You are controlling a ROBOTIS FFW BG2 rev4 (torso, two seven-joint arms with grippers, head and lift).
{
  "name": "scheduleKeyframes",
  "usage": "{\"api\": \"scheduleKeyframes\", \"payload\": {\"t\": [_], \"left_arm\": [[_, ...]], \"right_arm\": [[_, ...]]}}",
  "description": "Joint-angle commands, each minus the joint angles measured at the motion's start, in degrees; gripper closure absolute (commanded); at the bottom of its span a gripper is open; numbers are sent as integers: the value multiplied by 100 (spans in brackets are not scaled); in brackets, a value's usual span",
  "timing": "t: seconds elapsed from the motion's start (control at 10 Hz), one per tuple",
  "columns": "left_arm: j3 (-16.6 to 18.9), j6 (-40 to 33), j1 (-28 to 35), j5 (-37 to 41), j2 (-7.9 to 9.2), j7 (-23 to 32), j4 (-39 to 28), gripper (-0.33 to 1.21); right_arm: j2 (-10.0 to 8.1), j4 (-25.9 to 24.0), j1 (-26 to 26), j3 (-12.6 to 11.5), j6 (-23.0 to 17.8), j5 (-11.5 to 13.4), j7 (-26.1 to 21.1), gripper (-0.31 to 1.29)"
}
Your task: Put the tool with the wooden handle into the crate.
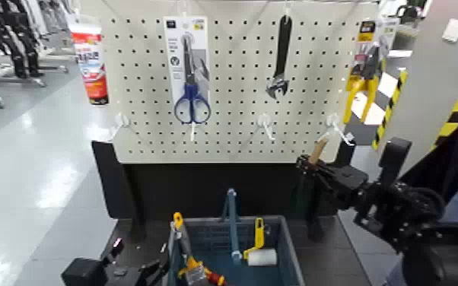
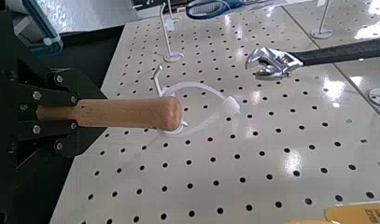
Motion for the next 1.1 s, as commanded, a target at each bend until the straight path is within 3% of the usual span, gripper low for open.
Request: {"api": "scheduleKeyframes", "payload": {"t": [0.1,0.5,0.8,1.1], "left_arm": [[0,-12,9,14,-1,0,9,13],[-9,-21,9,23,-1,0,18,13],[-9,-21,9,23,-1,0,18,13],[-18,-30,9,32,-1,0,18,13]], "right_arm": [[174,127,107,98,-9,-304,-99,126],[350,918,142,458,-176,-849,-169,126],[403,1578,1,801,-203,-1016,-204,126],[412,1833,-139,1082,-141,-1016,-231,126]]}}
